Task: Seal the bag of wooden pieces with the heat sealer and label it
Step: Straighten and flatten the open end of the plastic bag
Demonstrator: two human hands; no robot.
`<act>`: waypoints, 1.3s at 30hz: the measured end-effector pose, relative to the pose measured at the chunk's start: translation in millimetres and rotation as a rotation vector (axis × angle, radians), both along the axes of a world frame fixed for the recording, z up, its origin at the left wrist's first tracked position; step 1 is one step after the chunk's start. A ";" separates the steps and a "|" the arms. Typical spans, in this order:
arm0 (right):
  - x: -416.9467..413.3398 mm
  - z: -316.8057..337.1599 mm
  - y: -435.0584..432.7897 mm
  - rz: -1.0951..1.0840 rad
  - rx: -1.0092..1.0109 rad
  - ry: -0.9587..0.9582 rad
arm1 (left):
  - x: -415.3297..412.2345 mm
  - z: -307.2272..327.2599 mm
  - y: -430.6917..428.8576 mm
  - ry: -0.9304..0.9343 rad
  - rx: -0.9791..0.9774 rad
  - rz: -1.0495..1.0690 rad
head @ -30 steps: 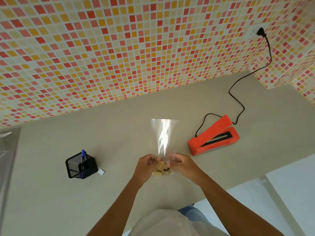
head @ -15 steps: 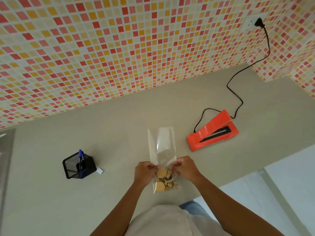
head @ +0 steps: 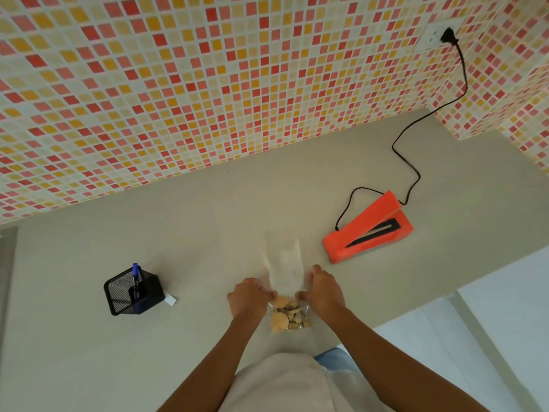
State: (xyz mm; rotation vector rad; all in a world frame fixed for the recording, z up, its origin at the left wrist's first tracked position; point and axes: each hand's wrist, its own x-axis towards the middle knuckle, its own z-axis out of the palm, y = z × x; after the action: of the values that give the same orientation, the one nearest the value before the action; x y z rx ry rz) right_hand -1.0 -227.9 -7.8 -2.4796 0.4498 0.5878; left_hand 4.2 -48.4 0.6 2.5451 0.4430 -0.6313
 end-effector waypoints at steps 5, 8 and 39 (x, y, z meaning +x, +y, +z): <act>0.9 1.8 10.4 0.109 0.204 -0.237 | 4.6 -2.1 1.4 -0.003 0.069 -0.054; 3.2 5.5 19.5 -0.026 0.589 -0.215 | 6.1 -5.1 3.3 -0.002 0.066 -0.067; 98.2 0.2 18.6 -0.374 1.016 -0.173 | 19.7 -17.6 20.4 -0.102 0.253 -0.352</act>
State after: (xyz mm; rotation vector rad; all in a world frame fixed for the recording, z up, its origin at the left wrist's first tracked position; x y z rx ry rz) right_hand 97.3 -209.3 -7.6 -1.4147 0.3928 0.3148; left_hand 23.9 -28.0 -17.0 2.9123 0.0373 -0.5943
